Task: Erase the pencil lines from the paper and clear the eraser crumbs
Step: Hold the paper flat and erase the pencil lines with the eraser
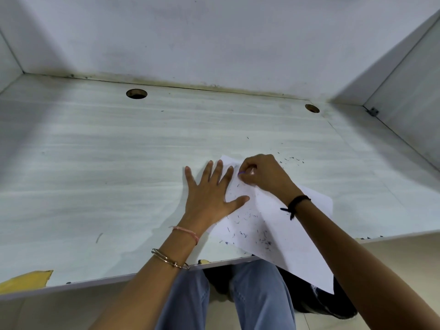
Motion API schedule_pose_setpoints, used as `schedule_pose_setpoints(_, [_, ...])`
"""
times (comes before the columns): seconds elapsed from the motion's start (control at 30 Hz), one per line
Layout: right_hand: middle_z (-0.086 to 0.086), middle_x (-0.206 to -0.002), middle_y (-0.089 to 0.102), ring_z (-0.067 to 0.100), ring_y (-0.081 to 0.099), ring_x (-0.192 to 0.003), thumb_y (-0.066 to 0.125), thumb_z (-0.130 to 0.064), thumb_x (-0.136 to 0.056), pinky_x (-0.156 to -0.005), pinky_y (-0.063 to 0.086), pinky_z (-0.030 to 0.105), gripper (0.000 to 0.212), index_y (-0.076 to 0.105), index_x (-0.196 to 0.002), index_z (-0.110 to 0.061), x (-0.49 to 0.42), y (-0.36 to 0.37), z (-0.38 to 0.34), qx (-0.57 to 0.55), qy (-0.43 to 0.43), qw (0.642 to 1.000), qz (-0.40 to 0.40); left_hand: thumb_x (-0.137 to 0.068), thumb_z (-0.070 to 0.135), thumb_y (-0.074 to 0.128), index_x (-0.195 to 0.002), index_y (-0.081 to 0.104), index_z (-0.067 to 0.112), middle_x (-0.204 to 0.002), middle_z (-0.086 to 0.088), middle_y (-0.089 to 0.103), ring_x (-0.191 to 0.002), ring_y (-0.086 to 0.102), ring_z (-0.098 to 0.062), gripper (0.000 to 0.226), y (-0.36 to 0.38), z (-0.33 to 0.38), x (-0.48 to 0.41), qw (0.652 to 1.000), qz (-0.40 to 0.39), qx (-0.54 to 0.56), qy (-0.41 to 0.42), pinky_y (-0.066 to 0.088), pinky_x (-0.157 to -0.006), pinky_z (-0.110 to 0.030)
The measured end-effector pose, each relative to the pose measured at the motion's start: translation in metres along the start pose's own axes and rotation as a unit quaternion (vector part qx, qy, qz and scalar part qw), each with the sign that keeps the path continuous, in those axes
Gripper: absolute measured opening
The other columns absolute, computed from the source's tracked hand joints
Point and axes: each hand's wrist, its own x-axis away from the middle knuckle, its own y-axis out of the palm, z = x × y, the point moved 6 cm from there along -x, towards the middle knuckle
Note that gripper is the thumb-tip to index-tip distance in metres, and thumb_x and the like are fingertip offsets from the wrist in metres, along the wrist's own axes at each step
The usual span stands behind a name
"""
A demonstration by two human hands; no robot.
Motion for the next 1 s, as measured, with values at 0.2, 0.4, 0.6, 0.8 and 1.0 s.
schedule_pose_setpoints(0.2, [-0.002, -0.072, 0.065, 0.006, 0.054, -0.06, 0.069, -0.01, -0.076, -0.053, 0.037, 0.014, 0.002, 0.071, -0.076, -0.009, 0.004, 0.011, -0.012, 0.046, -0.035, 0.997, -0.06, -0.076, 0.084, 0.001, -0.154, -0.004, 0.034, -0.164, 0.001, -0.009, -0.15, -0.01, -0.02, 0.093, 0.0, 0.0, 0.001, 1.0, 0.006, 0.0, 0.002, -0.013, -0.108, -0.07])
schedule_pose_setpoints(0.4, [0.003, -0.082, 0.069, 0.016, 0.06, -0.074, 0.068, -0.011, -0.078, -0.067, 0.049, 0.029, 0.004, 0.071, -0.08, -0.009, -0.005, 0.001, -0.006, 0.068, -0.006, 0.998, 0.0, -0.069, 0.085, -0.01, -0.154, -0.004, 0.034, -0.164, 0.0, -0.007, -0.15, -0.008, -0.023, 0.099, 0.001, 0.0, 0.0, 1.0, 0.006, -0.011, 0.004, -0.012, -0.107, -0.071])
schedule_pose_setpoints(0.6, [0.0, -0.082, 0.069, 0.016, 0.062, -0.075, 0.07, -0.018, -0.08, -0.07, 0.05, 0.032, 0.006, 0.071, -0.082, -0.012, -0.005, 0.001, -0.001, 0.046, 0.001, 0.999, 0.007, -0.076, 0.085, 0.002, -0.155, -0.004, 0.033, -0.164, 0.0, -0.007, -0.15, -0.009, -0.021, 0.095, 0.0, 0.0, -0.001, 1.0, -0.001, -0.004, 0.001, -0.013, -0.108, -0.07])
schedule_pose_setpoints(0.8, [-0.003, -0.074, 0.066, 0.005, 0.052, -0.057, 0.071, -0.013, -0.076, -0.053, 0.037, 0.017, 0.002, 0.07, -0.076, -0.011, 0.004, 0.015, -0.013, 0.048, -0.037, 0.996, -0.066, -0.074, 0.085, -0.002, -0.154, -0.002, 0.035, -0.164, 0.001, -0.006, -0.15, -0.009, -0.02, 0.095, 0.001, -0.002, 0.0, 1.0, 0.014, 0.003, 0.003, -0.012, -0.109, -0.07])
schedule_pose_setpoints(1.0, [0.014, -0.078, 0.069, 0.016, 0.056, -0.061, 0.071, -0.015, -0.079, -0.056, 0.042, 0.024, 0.005, 0.071, -0.08, -0.011, -0.013, -0.001, 0.013, -0.023, 0.05, 0.998, -0.009, -0.08, 0.084, 0.014, -0.153, 0.001, 0.044, -0.164, 0.002, -0.002, -0.151, -0.007, -0.022, 0.084, -0.001, 0.0, -0.001, 1.0, 0.001, 0.007, 0.002, -0.011, -0.108, -0.072])
